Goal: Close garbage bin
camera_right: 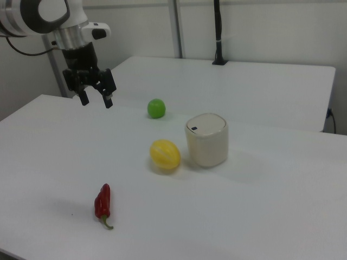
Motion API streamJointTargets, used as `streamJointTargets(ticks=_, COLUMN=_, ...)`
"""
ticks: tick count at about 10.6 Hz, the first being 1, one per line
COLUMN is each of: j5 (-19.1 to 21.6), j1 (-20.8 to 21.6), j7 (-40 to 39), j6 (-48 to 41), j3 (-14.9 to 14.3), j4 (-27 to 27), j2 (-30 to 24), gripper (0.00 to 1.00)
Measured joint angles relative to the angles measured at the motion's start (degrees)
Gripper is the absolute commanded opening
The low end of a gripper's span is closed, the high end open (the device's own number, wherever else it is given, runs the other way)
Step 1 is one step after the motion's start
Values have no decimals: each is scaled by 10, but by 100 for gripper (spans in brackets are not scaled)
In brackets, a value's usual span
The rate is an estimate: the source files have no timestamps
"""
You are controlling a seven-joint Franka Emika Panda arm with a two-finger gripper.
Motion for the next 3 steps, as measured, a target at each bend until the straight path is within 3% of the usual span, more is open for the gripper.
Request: streamJointTargets(ticks=3, j5=0, j1=-9, j7=0, j6=-1, j3=-1, j4=1, j2=-5, gripper=100)
